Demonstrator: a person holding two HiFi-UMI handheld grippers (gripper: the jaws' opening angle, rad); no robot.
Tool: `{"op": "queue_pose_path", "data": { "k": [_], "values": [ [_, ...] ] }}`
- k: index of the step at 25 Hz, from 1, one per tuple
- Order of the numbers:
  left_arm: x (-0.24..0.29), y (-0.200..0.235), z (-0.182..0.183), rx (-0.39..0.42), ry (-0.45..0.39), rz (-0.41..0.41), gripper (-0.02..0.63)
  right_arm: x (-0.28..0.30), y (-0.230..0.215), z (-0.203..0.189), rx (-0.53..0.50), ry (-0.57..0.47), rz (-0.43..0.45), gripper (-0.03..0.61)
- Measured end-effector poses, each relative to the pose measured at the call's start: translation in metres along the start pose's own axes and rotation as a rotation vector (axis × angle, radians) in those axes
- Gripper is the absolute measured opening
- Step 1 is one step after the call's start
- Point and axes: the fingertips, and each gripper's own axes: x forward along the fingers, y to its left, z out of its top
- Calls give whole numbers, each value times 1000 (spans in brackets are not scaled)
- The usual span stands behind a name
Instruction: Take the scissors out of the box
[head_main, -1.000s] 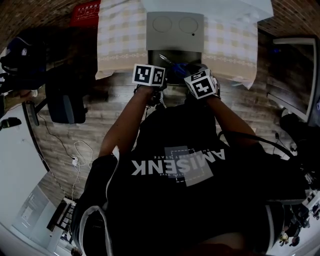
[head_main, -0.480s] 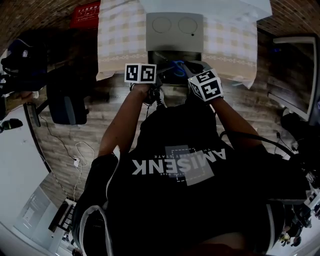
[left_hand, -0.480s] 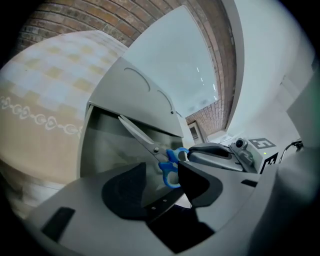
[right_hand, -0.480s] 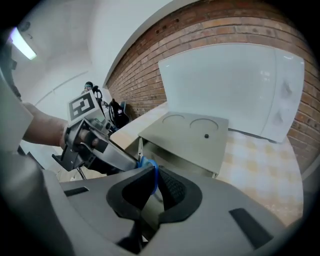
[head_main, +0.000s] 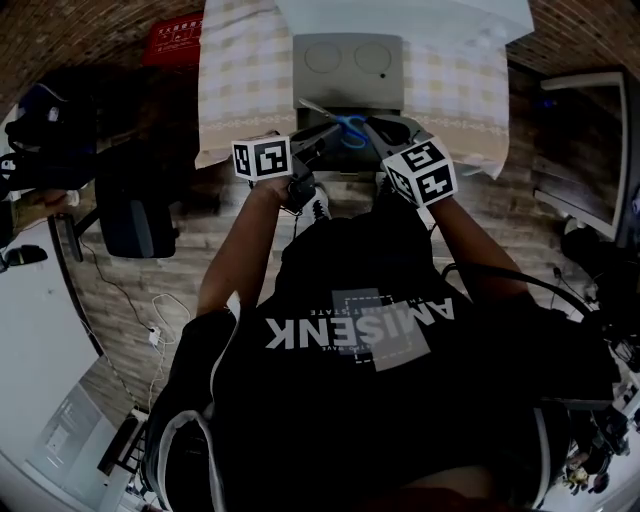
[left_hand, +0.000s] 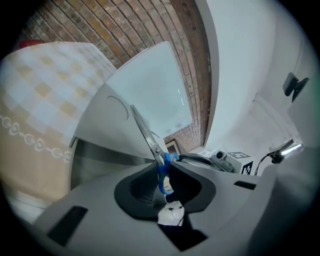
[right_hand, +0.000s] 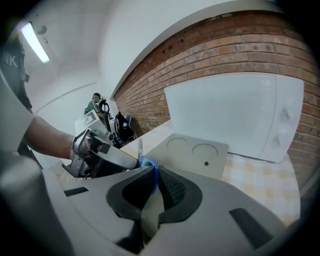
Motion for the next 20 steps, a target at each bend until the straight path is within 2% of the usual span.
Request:
{"op": "queue_pose_path", "data": {
  "k": [6, 11, 20],
  "values": [
    [-14, -25, 27, 87, -60, 4, 71, -18, 3, 27, -21, -69, -42, 57],
    [-30, -56, 44, 169, -105, -26, 66, -35, 13, 54, -65, -133, -82, 57],
    [-82, -121, 75, 337, -188, -176, 54, -71, 56, 116, -158, -279, -168, 57]
  ]
}}
